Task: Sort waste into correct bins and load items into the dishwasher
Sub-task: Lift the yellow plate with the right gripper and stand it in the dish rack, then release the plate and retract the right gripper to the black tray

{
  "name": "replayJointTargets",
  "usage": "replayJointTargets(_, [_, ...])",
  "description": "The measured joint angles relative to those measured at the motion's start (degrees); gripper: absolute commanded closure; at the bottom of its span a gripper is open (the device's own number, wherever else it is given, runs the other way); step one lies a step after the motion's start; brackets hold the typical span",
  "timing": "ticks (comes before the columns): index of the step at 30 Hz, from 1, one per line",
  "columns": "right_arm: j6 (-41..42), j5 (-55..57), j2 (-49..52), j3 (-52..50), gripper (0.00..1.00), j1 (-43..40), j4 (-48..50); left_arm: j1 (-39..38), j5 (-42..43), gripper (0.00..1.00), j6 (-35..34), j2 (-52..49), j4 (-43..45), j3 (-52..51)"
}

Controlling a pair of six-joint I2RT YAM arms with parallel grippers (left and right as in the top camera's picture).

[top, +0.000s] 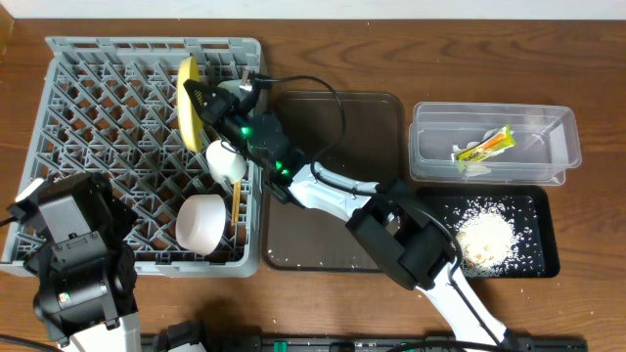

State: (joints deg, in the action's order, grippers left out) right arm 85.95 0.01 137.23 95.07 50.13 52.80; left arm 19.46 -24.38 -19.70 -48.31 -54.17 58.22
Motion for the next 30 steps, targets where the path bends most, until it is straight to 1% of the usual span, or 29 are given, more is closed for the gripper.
replayJointTargets(1, [0.46,0.24,0.00,0.00,0.77,0.00,0.15,0.00,0.00,0.04,0.00,0.00,0.00,0.00])
replayJointTargets(2, [0.68,0.46,0.00,0.00,0.71,0.00,0.57,0.00,0.00,0.04,-0.02,0.00,0.00,0.00])
replayJointTargets(3, [0.85,0.70,0.00,0.00,0.69,0.00,1.18,0.00,0.00,0.04,-0.02,0.00,0.00,0.00])
replayJointTargets(6, [-0.37,0.72,0.00,0.00,0.51,0.00,4.72,0.00,0.00,0.04,-0.02,0.00,-0.02,0.00])
replayJointTargets(8, [-1.38,0.81,-0.04,0.04,0.43,-0.02,6.14,0.00,0.00,0.04,0.00,0.00,0.00,0.00])
replayJointTargets(10, [-2.47,0.76,-0.04,0.07,0.36,-0.07,6.12,0.00,0.00,0.04,0.00,0.00,0.00,0.00])
replayJointTargets(12, [-4.15,0.11,-0.04,0.04,0.32,-0.33,5.46,0.00,0.00,0.04,-0.02,0.00,-0.02,0.00])
replayJointTargets(14, [-6.80,-1.27,-0.72,0.04,0.29,-0.94,1.22,0.00,0.00,0.04,0.00,0.00,-0.02,0.00])
replayJointTargets(15, [-8.31,-1.99,-1.60,0.00,0.27,-1.40,-2.95,0.00,0.00,0.04,-0.02,0.00,-0.02,0.00])
replayJointTargets(19, [-17.79,-3.65,-8.20,-0.37,0.26,-4.02,-26.01,0.00,0.04,0.04,0.00,0.02,0.00,0.02])
replayJointTargets(21, [-25.29,-3.74,-13.75,-0.66,0.25,-6.08,-37.46,0.00,0.00,0.04,-0.02,0.00,-0.04,0.04])
replayJointTargets(22, [-28.63,-3.85,-16.65,-0.66,0.23,-7.10,-40.92,0.00,-0.02,0.04,0.00,0.00,0.00,0.07])
replayJointTargets(24, [-39.36,-3.93,-24.72,-0.09,0.17,-10.16,-54.88,0.00,0.00,0.04,-0.02,0.02,0.17,0.07])
replayJointTargets(25, [-42.18,-3.85,-26.80,0.04,0.15,-11.06,-58.64,0.00,-0.02,0.04,-0.02,0.00,0.04,0.09])
replayJointTargets(28, [-55.87,-3.32,-36.13,0.59,0.11,-15.58,-75.14,0.00,0.02,0.04,0.00,0.00,0.04,0.09])
replayJointTargets(30, [-63.25,-2.08,-40.83,0.83,0.09,-19.10,-85.15,0.00,0.00,0.04,-0.02,0.00,0.09,0.09])
